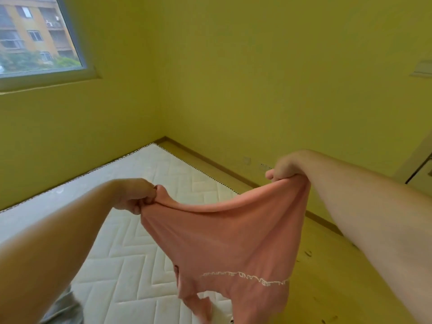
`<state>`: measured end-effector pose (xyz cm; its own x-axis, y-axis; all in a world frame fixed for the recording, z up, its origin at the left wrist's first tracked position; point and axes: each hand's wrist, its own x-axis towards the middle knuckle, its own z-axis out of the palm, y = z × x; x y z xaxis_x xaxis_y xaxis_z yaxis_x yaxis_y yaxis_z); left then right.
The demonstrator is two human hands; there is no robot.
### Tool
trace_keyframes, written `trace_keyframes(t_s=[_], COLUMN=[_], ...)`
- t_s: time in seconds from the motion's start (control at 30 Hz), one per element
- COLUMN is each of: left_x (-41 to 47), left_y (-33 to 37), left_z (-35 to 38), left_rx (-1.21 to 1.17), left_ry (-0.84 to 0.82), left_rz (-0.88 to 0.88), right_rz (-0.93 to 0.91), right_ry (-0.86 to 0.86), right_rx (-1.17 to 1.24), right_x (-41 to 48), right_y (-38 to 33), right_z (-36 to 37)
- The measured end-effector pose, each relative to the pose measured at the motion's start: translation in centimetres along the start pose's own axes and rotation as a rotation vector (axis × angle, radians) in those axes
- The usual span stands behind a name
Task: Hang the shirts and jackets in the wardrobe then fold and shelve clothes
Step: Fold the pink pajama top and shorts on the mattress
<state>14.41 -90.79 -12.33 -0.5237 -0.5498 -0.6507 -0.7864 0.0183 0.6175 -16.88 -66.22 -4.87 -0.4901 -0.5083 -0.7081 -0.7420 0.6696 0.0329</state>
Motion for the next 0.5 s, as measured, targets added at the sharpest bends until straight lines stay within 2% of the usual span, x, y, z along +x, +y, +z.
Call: trace_keyframes(t_s=[0.07,0.13,0.2,0.23,0.27,0.37,0.4,0.5], left_x=[0.4,1.1,2.4,3.3,4.3,6.7,7.3,7.3], left_y=[0.4,1.0,2.0,2.4,2.7,3.3,3.1,2.5], left_z=[-1.2,-2.7,-4.3,-5.0,-5.7,-8.8,-10.4,-15.3], left_rx=[0.141,0.164,0.277,0.395,0.56,0.911,0.922,0.6], left_ry=[-0.177,-0.33,-0.396,-0.332,-0.197,0.361,0.509,0.961], left_rz=[-0.148,-0.263,-0.387,-0.436,-0.462,-0.372,-0.372,-0.376], right_rz=[-0.035,-0.063,-0.088,-0.134,-0.2,-0.44,-0.501,-0.628], right_ry=[-0.108,-0.159,-0.067,0.046,0.162,0.463,0.529,0.641], right_rx=[-0.044,-0.084,-0.143,-0.171,-0.173,0.049,0.22,0.627], right_x=[2.3,4.9,8.3,10.6,12.4,18.3,20.0,23.6], right_y=[-1.7,-4.1,-6.7,-8.2,-9.6,-14.2,-15.6,-19.5], right_z=[-1.6,-3.4,-5.8,-7.3,-8.3,-12.4,-13.9,-18.4])
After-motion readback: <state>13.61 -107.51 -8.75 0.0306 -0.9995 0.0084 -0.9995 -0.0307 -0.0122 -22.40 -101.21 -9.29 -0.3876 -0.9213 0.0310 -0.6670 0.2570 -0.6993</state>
